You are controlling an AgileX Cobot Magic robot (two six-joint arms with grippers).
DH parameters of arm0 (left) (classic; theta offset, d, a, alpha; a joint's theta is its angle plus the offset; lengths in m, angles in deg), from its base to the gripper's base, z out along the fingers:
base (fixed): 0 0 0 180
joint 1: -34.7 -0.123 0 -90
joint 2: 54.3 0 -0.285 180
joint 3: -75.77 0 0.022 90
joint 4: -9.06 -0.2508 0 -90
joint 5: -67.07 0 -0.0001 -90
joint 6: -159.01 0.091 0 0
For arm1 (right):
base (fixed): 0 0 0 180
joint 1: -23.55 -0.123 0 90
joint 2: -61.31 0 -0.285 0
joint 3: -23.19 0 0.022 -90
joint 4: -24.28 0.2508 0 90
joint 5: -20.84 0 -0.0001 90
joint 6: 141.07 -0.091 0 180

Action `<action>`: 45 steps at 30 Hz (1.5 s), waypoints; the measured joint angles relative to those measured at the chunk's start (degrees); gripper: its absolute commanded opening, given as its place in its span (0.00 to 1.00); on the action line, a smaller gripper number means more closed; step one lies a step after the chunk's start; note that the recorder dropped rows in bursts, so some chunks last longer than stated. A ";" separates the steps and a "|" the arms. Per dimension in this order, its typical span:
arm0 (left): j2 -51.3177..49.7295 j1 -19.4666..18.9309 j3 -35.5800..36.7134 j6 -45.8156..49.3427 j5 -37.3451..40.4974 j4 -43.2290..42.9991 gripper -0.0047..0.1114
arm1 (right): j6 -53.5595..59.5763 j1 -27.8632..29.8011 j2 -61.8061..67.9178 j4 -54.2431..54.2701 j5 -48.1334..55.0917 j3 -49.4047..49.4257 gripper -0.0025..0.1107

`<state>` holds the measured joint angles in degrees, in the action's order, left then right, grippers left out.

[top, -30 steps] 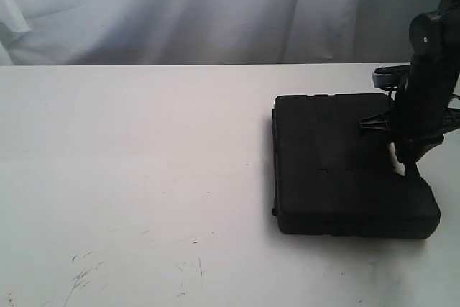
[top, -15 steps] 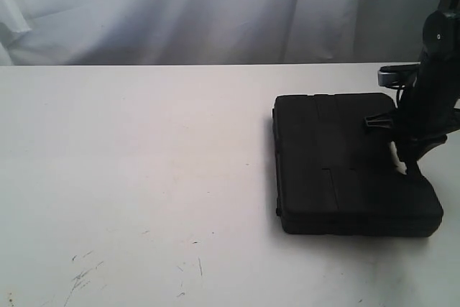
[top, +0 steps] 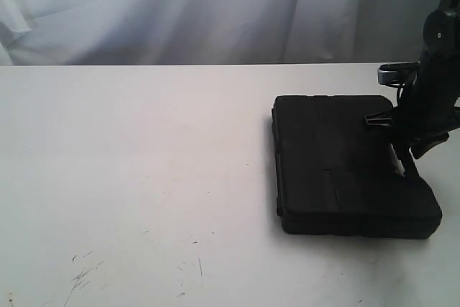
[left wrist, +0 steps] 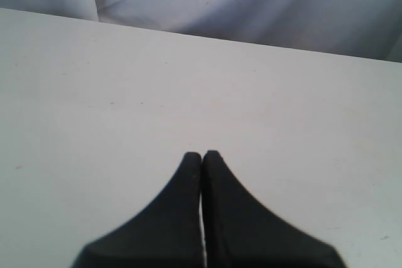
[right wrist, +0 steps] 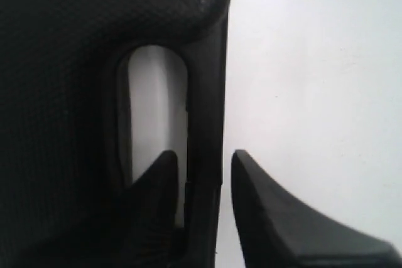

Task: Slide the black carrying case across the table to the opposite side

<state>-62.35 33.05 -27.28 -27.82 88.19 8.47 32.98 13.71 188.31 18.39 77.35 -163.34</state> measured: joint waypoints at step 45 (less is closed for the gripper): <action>0.00 0.00 0.00 0.00 0.00 0.00 0.04 | 2.73 -8.15 -73.90 18.29 -22.04 30.28 0.02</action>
<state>-62.35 33.05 -27.28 -27.82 88.19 8.47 35.71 5.56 114.41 36.69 55.31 -133.06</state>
